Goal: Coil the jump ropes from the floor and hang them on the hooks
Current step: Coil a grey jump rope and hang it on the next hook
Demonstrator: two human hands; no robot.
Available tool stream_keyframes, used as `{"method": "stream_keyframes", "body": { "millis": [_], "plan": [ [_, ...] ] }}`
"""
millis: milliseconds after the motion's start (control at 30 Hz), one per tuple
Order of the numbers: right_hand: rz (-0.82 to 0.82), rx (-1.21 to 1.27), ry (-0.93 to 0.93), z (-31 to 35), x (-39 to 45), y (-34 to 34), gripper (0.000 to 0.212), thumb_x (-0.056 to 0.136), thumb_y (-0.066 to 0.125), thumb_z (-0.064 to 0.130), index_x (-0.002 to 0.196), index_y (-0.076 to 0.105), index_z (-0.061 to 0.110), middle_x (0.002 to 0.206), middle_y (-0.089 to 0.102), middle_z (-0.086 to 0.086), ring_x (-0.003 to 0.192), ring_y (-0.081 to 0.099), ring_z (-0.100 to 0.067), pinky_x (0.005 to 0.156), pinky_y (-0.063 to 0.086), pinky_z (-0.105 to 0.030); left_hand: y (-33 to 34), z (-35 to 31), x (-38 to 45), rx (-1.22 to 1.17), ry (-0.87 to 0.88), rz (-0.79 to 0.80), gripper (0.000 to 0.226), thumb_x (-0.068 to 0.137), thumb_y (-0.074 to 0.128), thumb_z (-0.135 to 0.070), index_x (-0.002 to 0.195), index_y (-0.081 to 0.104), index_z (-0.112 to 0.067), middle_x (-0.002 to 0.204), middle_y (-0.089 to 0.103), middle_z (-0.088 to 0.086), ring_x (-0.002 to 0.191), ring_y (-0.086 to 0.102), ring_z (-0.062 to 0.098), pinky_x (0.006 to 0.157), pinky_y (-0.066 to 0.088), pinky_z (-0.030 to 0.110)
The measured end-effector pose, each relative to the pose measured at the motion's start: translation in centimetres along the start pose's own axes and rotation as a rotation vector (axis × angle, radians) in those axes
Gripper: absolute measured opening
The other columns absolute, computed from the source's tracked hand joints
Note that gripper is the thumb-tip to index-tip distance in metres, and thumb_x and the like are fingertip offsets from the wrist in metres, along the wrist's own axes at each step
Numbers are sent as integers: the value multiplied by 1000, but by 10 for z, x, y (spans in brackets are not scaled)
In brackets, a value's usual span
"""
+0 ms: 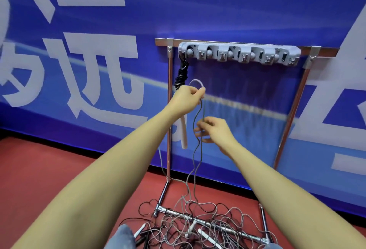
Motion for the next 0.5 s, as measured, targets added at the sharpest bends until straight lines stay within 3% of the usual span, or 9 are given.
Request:
{"method": "stream_keyframes", "body": {
  "millis": [100,200,267,333,400,500],
  "plan": [
    [-125,137,-59,20,7,-14,14,98,48,15,92,60,12,81,68,-3,67,69,-13,65,53,-31,10,22,-12,-12,-76,82,26,94,44,-17,95,69,-10,77,59,1,76,51,16,73,42,29],
    [-162,287,-105,41,12,-22,13,100,46,15,99,57,8,87,69,-4,71,71,-16,65,57,-34,31,50,-32,63,-109,227,21,88,52,-11,103,66,-12,69,52,0,64,47,15,62,39,25],
    [-171,359,-130,54,14,-26,13,100,46,15,99,56,6,91,68,-6,75,71,-20,68,58,-36,42,64,-41,99,-91,284,17,88,59,-16,102,67,-14,69,52,4,63,47,16,64,40,27],
    [-189,403,-138,62,15,-30,13,100,46,15,97,57,7,94,68,-8,80,71,-22,73,58,-39,43,69,-42,51,-79,241,9,89,61,-22,92,68,-16,71,61,-2,62,54,8,67,45,26],
    [-192,474,-142,62,16,-34,14,101,46,16,97,58,10,94,69,-7,82,70,-22,75,58,-40,37,65,-38,65,-64,147,13,90,61,-22,80,66,-17,63,59,-10,57,52,-1,64,40,21],
    [-189,404,-112,48,15,-37,17,101,46,23,102,59,12,95,69,-5,86,68,-20,73,58,-37,26,50,-29,90,-36,44,19,90,59,-20,73,66,-15,63,61,-7,61,55,6,65,41,22]
  ]
}}
Point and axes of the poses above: each hand's wrist, its own x-axis towards the middle knuckle, its own y-axis out of the palm, z = x × y, the point moved 6 cm from there along x, towards the middle knuckle
